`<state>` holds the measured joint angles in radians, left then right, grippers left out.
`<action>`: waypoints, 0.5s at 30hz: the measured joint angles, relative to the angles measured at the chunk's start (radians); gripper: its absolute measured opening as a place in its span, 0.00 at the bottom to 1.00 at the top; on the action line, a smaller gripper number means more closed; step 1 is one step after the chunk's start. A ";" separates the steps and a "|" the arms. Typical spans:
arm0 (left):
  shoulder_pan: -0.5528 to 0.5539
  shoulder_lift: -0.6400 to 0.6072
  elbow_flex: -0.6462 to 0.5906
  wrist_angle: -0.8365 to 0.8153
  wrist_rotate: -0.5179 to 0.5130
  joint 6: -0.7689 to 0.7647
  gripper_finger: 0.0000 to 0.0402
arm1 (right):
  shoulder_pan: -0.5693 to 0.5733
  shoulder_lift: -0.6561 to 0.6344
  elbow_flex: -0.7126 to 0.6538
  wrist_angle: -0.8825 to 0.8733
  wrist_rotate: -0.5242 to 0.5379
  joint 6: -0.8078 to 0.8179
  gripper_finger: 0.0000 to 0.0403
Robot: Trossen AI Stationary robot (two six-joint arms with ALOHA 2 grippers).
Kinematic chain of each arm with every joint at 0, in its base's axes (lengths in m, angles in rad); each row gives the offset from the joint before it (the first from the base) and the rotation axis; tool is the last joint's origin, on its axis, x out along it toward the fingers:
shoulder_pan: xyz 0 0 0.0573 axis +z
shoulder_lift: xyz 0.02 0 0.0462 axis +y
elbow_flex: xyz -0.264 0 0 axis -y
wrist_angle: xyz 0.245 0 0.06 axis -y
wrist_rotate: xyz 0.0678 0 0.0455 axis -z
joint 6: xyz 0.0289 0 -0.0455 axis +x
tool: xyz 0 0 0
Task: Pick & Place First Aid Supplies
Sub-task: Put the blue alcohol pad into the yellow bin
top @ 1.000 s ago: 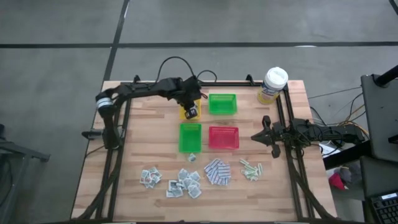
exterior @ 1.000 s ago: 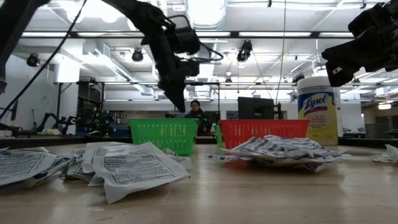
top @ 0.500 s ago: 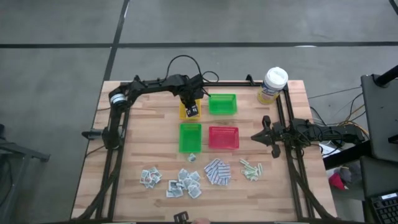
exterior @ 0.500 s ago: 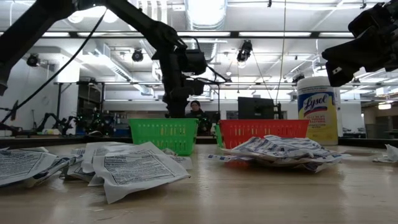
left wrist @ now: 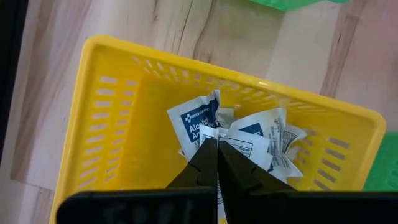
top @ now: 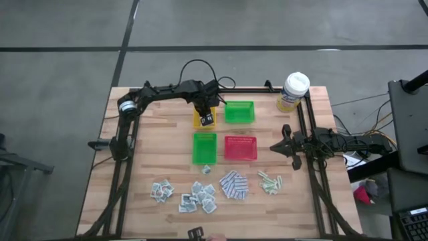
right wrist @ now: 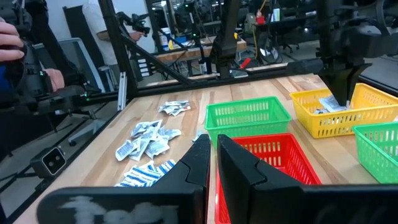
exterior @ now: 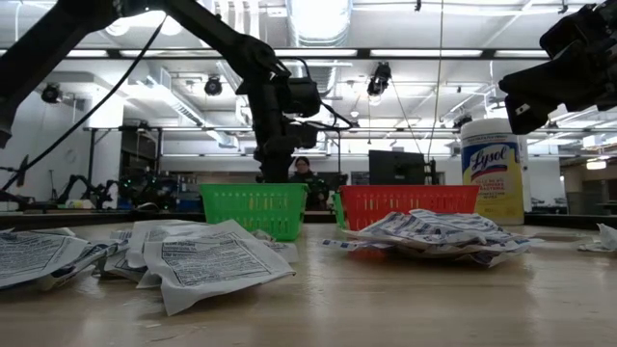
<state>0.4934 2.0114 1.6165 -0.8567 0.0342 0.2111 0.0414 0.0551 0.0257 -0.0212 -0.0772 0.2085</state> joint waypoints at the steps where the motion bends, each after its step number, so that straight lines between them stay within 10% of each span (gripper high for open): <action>1: 0.000 0.000 0.000 0.000 0.000 0.000 0.02 | 0.000 0.000 0.000 0.000 0.000 0.000 0.07; 15: 0.000 0.000 0.000 0.010 -0.001 -0.007 0.36 | 0.000 0.000 0.000 0.000 0.000 0.000 0.07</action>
<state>0.4934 2.0117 1.6161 -0.8467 0.0329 0.2042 0.0412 0.0551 0.0257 -0.0212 -0.0772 0.2087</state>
